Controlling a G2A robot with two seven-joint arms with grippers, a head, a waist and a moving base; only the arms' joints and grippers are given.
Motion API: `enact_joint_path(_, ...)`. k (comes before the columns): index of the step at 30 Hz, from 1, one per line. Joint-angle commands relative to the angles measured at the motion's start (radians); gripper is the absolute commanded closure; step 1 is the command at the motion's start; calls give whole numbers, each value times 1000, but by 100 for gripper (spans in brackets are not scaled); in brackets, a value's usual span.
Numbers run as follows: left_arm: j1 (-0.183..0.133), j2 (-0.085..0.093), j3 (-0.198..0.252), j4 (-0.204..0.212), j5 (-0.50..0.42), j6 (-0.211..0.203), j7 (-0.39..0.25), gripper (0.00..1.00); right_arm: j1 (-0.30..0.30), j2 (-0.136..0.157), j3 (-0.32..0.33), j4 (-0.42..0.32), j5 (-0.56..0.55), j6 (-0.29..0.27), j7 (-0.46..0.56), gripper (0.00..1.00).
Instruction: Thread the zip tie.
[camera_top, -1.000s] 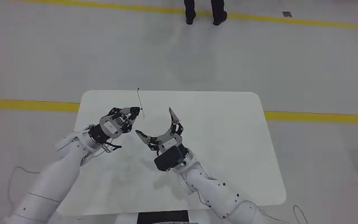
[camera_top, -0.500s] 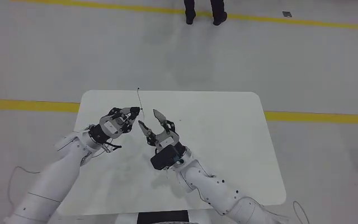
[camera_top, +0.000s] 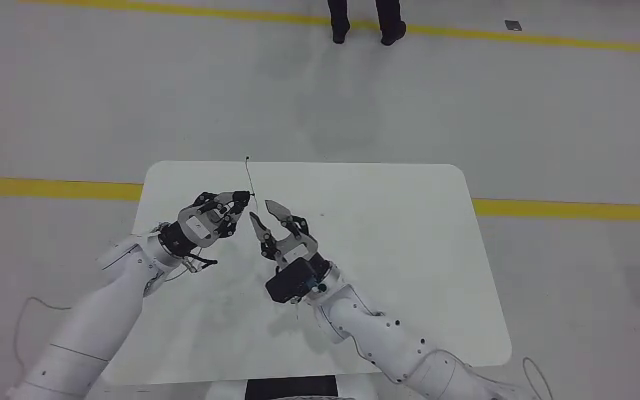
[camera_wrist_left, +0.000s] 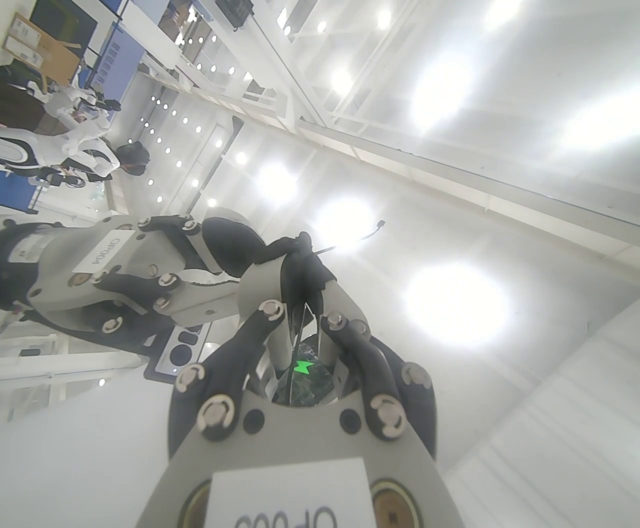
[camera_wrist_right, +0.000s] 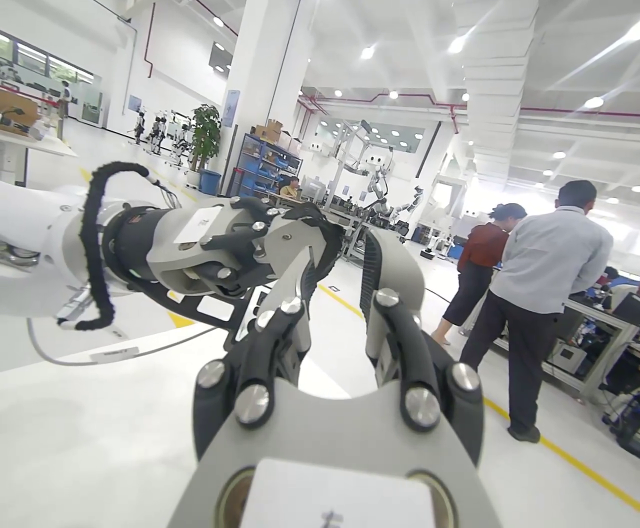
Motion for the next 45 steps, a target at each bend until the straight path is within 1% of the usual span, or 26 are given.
enact_joint_path(1, 0, 0, 0, 0, 0, 0, 0, 100, 3, -2, -3, 2, 0, 0, 1, 77)
enact_joint_path(6, 0, 0, 0, 0, 0, 0, 0, 100, 9, -7, -7, 9, 0, 0, 2, 76)
enact_joint_path(11, 0, 0, 0, 0, 0, 0, 0, 100, 13, -11, -8, 13, 0, 0, 4, 78)
enact_joint_path(12, 0, 0, 0, 0, 0, 0, 0, 100, 13, -12, -8, 14, 0, 0, 4, 81)
enact_joint_path(14, 0, 0, 0, 0, 0, 0, 0, 100, 14, -13, -7, 16, 0, 0, 4, 84)
enact_joint_path(24, 0, 0, 0, 0, 0, 0, 0, 100, 13, -19, -5, 26, 0, 0, 8, 90)
enact_joint_path(28, 0, 0, 0, 0, 0, 0, 0, 100, 10, -22, -3, 28, 0, 0, 6, 99)
enact_joint_path(29, 0, 0, 0, 0, 0, 0, 0, 100, 10, -22, -2, 28, 0, 0, 6, 100)
enact_joint_path(36, 0, 0, 0, 0, 0, 0, 0, 100, 1, -22, 6, 30, 0, 0, 1, 100)
enact_joint_path(45, 0, 0, 0, 0, 0, 0, 0, 100, -22, -14, 29, 29, 0, 0, -6, 100)
